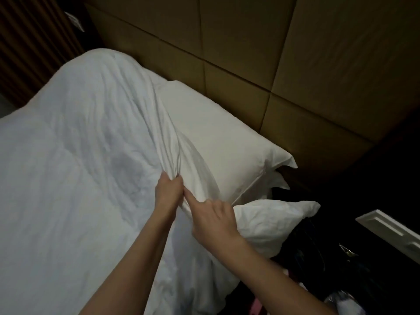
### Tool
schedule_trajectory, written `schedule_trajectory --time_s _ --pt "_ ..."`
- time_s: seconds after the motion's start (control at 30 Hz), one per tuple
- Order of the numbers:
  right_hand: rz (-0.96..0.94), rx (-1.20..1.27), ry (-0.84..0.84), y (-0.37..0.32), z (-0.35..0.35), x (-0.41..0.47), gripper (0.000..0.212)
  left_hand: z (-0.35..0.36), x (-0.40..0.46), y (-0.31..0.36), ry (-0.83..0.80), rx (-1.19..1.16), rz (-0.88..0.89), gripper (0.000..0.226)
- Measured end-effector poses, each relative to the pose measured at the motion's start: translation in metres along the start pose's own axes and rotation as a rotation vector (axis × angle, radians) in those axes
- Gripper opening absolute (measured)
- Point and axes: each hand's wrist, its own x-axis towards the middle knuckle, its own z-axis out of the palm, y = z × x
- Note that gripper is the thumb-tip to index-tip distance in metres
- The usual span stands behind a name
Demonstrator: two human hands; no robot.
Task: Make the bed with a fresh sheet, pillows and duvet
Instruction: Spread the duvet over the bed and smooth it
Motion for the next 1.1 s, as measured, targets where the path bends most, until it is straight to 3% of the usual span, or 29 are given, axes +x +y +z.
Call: schedule_trajectory --time_s 0.13,0.2,0.33,0.5,0.67,0.83,0.93,1.03,1.1 --pt "0.003 -0.093 0.027 -0.063 0.014 -0.035 0.067 -0.072 -0.032 -0.040 0.005 -0.241 0.002 0.039" --pt "-0.041 -0.124 -0.053 -0.097 0.023 -0.059 0.065 -0.115 -0.050 -0.069 0.004 -0.339 -0.014 0.038" --pt "0.002 -0.024 -0.267 -0.147 0.045 -0.105 0.039 -0.196 -0.088 -0.128 -0.030 -0.451 -0.003 0.034" --pt "-0.061 -0.036 -0.340 -0.191 0.098 -0.171 0.032 -0.251 -0.114 -0.212 -0.065 -0.521 -0.062 0.035" --pt "-0.053 -0.033 -0.425 -0.213 0.162 -0.230 0.036 -0.247 -0.141 -0.292 -0.087 -0.666 -0.182 0.033" --pt "0.002 -0.033 -0.515 -0.202 0.247 -0.256 0.068 -0.221 -0.129 -0.370 -0.065 -0.548 -0.170 0.046" --pt "-0.017 0.007 -0.424 -0.184 0.329 -0.258 0.070 -0.194 -0.103 -0.413 -0.078 -0.472 -0.089 0.052" --pt "-0.045 0.123 -0.319 -0.151 0.423 -0.253 0.066 -0.160 -0.071 -0.467 -0.002 -0.515 -0.050 0.043" --pt "-0.111 0.241 -0.435 -0.125 0.479 -0.246 0.061 -0.143 -0.049 -0.502 0.077 -0.564 -0.035 0.039"
